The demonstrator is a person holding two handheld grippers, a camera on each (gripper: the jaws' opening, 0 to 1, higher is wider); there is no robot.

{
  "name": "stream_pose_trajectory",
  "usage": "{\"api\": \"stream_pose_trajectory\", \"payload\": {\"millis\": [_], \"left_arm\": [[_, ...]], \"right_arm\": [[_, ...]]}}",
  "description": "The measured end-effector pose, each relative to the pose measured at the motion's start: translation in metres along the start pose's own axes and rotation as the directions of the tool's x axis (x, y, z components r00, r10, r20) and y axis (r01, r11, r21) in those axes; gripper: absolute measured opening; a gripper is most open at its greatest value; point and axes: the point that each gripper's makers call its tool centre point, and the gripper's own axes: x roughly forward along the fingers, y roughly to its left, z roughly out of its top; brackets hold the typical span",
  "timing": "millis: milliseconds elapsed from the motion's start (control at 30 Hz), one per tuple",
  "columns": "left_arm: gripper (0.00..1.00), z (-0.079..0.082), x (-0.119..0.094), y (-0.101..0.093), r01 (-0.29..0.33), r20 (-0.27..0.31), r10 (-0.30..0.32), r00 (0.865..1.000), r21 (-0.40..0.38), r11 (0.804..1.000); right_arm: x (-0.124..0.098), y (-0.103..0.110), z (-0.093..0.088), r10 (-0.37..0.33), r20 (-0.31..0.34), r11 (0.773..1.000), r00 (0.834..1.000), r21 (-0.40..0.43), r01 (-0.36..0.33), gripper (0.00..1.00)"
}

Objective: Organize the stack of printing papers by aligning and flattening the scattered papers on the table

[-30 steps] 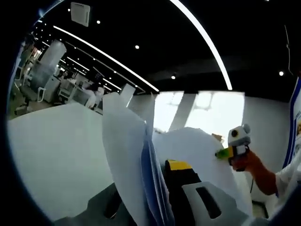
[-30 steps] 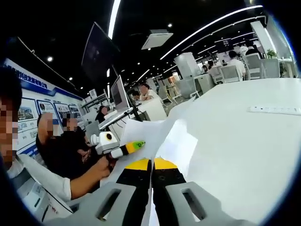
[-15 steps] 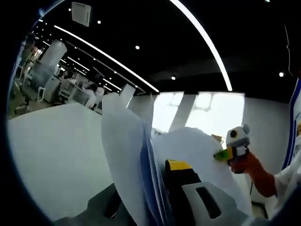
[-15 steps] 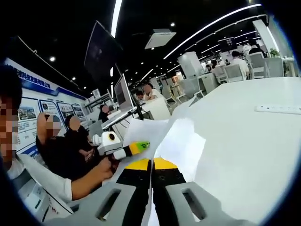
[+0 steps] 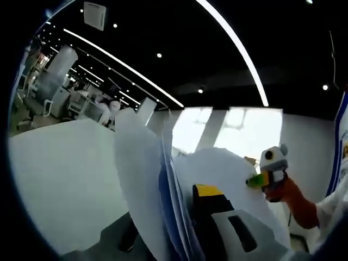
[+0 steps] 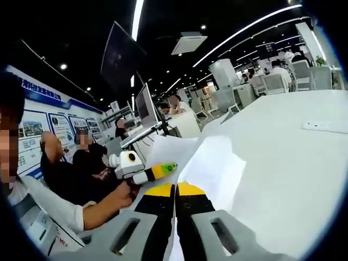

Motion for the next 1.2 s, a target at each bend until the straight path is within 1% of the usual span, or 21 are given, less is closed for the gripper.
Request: {"api": "stream_pose_trajectory", "payload": {"millis": [300, 600, 800, 1000, 1200], "left_arm": [[0.16, 0.001, 0.001, 0.002, 0.003, -0.001, -0.003, 1.0, -0.01, 1.0], [0.16, 0.001, 0.0, 0.001, 0.007, 0.0, -0.007, 1.0, -0.014, 1.0], [0.16, 0.001, 0.0, 0.001, 0.007, -0.002, -0.007, 1.0, -0.014, 1.0], [0.16, -0.001, 0.0, -0.001, 0.004, -0.006, -0.004, 1.0, -0.006, 1.0], [0.16, -0.002, 0.001, -0.002, 0.002, -0.005, -0.002, 1.0, -0.008, 1.0]], "right_arm": [[0.008, 0.004, -0.001, 0.021, -0.027, 0.999, 0.999, -0.028, -0.021, 0.0], [0.015, 0.009, 0.0, 0.045, -0.035, 0.997, 0.998, -0.066, -0.048, 0.0], [0.016, 0.009, -0.003, 0.045, -0.036, 0.997, 0.998, -0.063, -0.048, 0.0], [0.015, 0.012, -0.009, 0.042, -0.036, 0.997, 0.998, -0.059, -0.044, 0.0], [0.013, 0.008, -0.007, 0.045, -0.037, 0.997, 0.998, -0.056, -0.047, 0.0]]}}
